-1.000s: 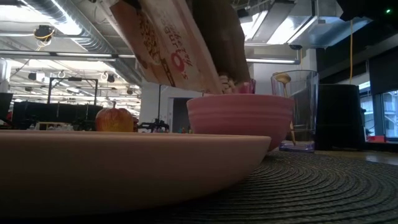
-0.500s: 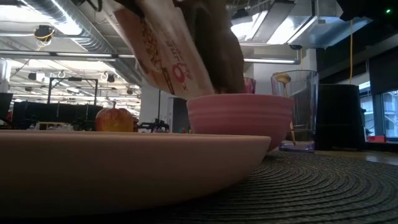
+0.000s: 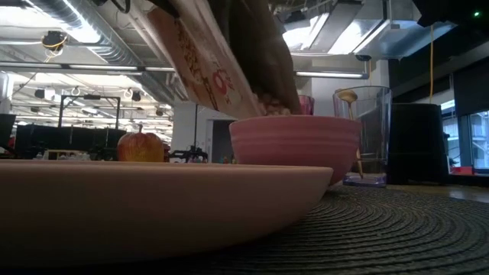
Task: Arrange a breakfast setting
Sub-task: Pour the cereals from the pink cereal box into the pink bowl
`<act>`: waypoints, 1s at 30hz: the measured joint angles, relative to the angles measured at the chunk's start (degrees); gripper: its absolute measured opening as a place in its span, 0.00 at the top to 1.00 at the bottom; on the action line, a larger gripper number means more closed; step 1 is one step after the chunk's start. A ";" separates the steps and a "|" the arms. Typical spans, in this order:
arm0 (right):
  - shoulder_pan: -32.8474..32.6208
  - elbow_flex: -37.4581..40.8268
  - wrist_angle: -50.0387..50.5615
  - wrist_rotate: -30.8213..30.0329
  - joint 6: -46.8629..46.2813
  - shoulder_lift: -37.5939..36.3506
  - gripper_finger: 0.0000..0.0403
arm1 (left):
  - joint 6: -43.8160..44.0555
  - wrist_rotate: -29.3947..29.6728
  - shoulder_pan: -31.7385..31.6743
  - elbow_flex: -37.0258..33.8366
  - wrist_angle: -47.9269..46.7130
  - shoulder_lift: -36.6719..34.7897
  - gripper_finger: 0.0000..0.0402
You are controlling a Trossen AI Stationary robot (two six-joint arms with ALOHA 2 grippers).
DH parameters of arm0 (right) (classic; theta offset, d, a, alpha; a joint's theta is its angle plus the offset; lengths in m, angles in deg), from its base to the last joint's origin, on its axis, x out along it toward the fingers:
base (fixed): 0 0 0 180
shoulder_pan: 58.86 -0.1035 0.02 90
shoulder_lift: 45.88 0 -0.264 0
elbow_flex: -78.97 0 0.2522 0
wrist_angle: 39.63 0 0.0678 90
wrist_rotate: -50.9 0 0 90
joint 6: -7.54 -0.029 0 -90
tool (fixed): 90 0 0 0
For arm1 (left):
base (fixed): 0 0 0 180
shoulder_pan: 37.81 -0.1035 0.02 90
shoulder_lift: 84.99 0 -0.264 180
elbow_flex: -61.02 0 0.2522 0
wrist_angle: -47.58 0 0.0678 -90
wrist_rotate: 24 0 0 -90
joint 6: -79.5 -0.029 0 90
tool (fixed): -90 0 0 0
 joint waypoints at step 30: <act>0.01 0.00 0.00 0.01 0.00 0.00 1.00 | -0.76 1.36 0.00 0.00 -0.19 0.00 0.96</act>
